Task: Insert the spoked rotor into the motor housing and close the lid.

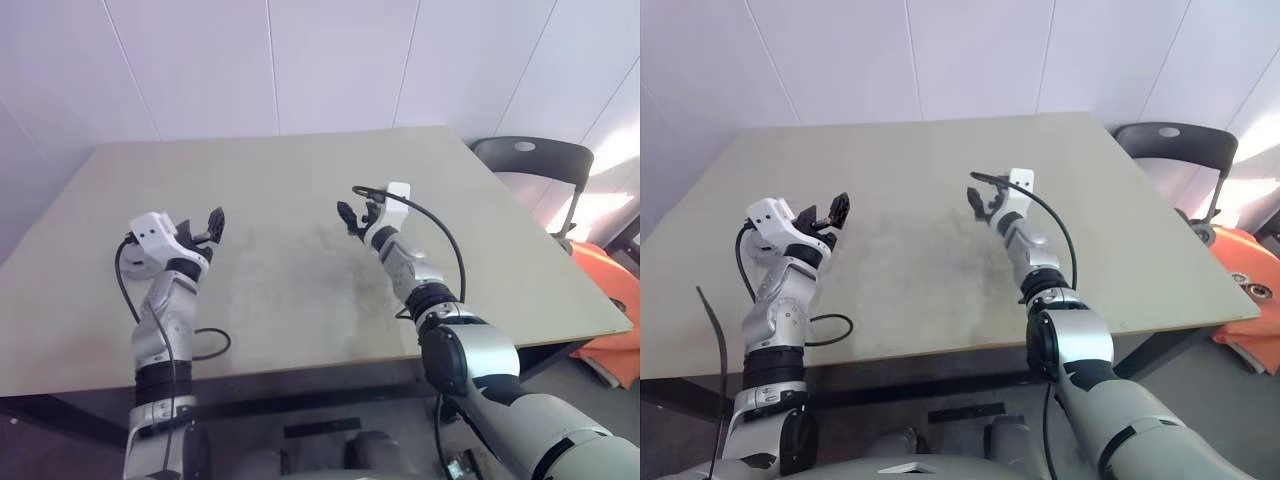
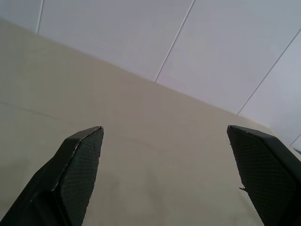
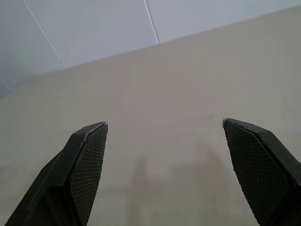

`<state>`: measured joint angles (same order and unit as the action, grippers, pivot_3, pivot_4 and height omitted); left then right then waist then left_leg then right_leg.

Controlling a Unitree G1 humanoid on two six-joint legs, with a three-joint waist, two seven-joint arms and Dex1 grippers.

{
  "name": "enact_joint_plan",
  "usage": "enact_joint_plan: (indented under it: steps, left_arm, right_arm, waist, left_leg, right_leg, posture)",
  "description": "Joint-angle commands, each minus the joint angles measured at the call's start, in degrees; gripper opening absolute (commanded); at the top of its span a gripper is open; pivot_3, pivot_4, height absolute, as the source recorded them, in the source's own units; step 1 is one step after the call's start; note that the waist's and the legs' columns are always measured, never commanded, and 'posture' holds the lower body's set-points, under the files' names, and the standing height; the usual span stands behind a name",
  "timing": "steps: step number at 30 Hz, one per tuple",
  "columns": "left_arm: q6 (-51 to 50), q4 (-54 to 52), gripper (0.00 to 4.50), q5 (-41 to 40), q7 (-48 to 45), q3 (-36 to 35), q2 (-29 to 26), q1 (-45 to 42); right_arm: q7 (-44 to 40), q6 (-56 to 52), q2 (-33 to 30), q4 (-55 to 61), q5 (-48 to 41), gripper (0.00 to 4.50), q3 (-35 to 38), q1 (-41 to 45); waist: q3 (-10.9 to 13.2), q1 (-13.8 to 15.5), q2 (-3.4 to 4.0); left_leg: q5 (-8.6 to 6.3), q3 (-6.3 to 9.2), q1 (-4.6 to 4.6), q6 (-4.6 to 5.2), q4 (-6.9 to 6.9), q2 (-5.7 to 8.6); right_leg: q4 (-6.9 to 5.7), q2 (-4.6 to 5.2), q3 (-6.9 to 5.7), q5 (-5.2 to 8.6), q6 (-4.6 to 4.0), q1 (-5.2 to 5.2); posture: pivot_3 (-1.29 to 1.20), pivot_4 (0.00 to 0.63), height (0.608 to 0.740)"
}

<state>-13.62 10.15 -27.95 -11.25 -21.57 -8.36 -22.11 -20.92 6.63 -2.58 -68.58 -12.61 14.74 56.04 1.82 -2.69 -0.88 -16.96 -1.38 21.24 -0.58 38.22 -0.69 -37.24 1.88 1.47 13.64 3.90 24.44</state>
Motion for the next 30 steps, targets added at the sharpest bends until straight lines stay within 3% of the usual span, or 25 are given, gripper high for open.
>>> enact_joint_plan:
  steps: [1,30]
  left_arm:
    - [0.4,-3.6,4.47,-0.6,0.1,0.1,-0.4,-0.2]
    - [-0.1,-10.5,4.47,-1.4,1.0,0.6,-0.2,2.8]
  right_arm:
    - [-1.8,1.8,1.0,3.8,-1.3,4.09,0.4,2.7]
    - [-3.2,1.6,4.4,4.3,-2.4,4.09,1.0,2.6]
  waist:
    - [0.0,0.0,0.0]
    - [0.0,0.1,0.0]
  left_leg:
    - [0.0,0.0,0.0,0.0,0.0,0.0]
    - [0.0,0.01,0.01,0.0,-0.01,-0.01]
  right_leg:
    - [0.0,0.0,0.0,0.0,0.0,0.0]
    - [0.04,0.0,-0.01,0.0,0.0,0.0]
  posture:
    - [0.0,0.0,0.74]
    - [0.0,0.0,0.74]
